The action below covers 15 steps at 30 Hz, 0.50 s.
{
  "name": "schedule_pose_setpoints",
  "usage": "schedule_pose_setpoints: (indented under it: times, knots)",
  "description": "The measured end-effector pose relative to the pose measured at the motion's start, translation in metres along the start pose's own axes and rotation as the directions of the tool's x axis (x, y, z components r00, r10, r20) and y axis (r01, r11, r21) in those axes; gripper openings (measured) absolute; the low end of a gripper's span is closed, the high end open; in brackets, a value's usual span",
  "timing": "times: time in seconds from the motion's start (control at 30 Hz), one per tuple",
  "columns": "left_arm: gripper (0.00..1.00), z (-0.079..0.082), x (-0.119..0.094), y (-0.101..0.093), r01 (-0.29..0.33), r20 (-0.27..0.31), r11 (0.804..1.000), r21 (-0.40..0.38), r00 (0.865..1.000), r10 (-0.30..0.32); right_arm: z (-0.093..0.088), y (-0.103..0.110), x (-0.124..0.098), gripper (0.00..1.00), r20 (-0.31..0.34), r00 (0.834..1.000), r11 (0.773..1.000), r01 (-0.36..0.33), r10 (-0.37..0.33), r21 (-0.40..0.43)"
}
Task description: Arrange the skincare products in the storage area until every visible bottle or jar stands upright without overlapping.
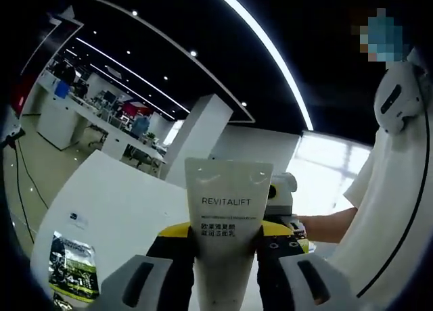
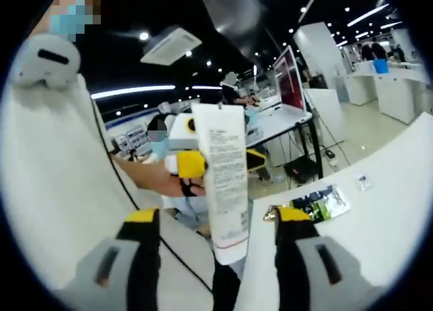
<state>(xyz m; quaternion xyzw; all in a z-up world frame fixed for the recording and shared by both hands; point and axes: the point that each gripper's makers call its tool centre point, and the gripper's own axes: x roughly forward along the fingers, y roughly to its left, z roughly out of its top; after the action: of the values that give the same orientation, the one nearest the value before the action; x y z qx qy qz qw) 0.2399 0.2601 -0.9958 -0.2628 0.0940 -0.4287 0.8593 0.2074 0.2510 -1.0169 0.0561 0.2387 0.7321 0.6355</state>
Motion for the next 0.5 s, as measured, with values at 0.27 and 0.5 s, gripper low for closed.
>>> schedule_pose_setpoints:
  times: [0.27, 0.5]
  knots:
    - [0.35, 0.000, -0.001, 0.006, -0.030, 0.008, 0.999, -0.012, 1.000, 0.030, 0.039, 0.000, -0.009, 0.72, 0.165, 0.985, 0.996, 0.038, -0.051, 0.085]
    - [0.35, -0.004, -0.002, 0.018, -0.079, -0.013, 0.997, 0.007, 0.997, 0.079, 0.051, 0.003, 0.002, 0.60, 0.171, 0.981, 0.992, 0.071, -0.089, 0.106]
